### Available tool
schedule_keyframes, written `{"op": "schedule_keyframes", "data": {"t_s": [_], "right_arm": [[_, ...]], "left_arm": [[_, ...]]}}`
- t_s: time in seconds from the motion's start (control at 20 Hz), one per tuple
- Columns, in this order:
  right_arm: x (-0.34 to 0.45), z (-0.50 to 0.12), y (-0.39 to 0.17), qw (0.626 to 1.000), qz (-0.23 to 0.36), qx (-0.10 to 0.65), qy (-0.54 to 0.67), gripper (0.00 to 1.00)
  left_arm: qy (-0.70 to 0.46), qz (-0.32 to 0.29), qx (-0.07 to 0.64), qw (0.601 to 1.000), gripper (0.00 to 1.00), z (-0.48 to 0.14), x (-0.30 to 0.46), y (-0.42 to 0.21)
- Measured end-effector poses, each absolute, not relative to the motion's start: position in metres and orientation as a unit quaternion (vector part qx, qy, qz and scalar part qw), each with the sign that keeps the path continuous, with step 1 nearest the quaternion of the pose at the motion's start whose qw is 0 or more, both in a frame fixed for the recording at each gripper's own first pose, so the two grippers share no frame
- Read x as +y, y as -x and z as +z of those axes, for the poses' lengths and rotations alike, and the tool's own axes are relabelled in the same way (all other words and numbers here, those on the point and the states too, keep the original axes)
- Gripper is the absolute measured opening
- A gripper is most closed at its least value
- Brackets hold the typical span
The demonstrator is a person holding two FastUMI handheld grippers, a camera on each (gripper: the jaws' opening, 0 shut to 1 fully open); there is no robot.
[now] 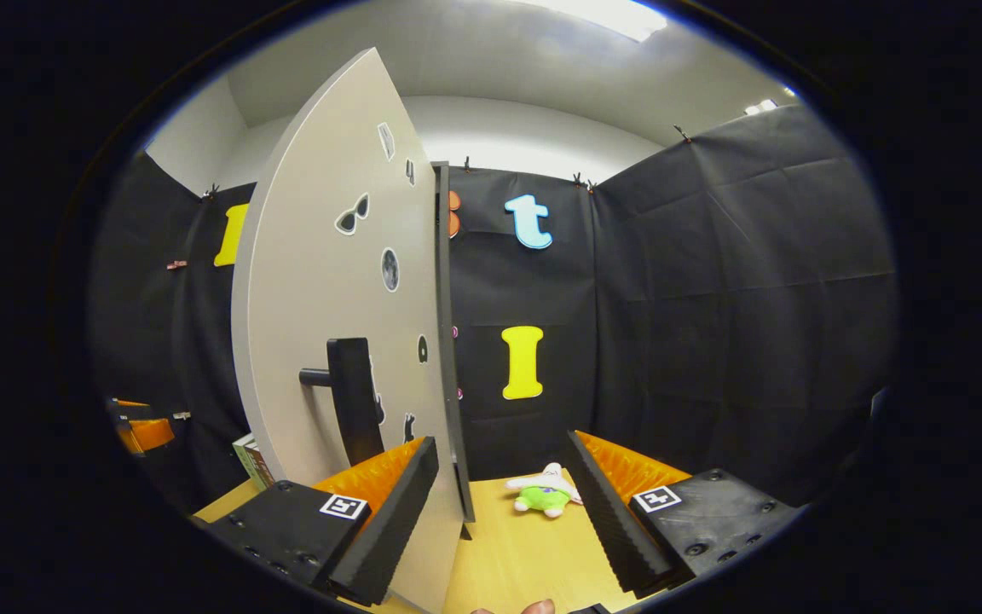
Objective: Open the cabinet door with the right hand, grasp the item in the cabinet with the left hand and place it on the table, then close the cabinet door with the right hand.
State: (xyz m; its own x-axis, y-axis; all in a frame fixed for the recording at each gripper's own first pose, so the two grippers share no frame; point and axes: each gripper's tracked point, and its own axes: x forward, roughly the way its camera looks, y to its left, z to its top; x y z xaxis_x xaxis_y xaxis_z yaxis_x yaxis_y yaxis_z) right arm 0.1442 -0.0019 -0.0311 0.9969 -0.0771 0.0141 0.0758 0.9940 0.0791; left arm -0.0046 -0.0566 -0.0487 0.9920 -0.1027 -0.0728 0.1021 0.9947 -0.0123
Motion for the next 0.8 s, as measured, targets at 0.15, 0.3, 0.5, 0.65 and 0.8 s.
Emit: {"op": "schedule_keyframes", "data": {"t_s": [0.15,0.3,0.5,0.65,0.8], "right_arm": [[0.030,-0.034,-0.147,0.999,-0.019,-0.004,-0.047,0.97],[0.062,-0.034,-0.154,0.999,0.006,-0.002,-0.047,0.97],[0.110,-0.037,-0.166,0.998,0.037,-0.002,-0.043,0.97],[0.147,-0.044,-0.178,0.996,0.069,0.008,-0.047,0.97],[0.192,-0.053,-0.189,0.993,0.112,0.023,-0.039,0.97]], "left_arm": [[0.004,-0.046,0.037,0.998,0.95,-0.049,-0.045,0.012],[0.006,-0.040,0.038,0.998,0.95,-0.051,-0.035,0.015],[0.010,-0.031,0.044,0.999,0.95,-0.055,-0.023,0.020],[0.004,-0.022,0.047,0.999,0.96,-0.055,-0.015,0.022],[0.010,-0.012,0.045,0.999,0.96,-0.051,-0.007,0.025]]}}
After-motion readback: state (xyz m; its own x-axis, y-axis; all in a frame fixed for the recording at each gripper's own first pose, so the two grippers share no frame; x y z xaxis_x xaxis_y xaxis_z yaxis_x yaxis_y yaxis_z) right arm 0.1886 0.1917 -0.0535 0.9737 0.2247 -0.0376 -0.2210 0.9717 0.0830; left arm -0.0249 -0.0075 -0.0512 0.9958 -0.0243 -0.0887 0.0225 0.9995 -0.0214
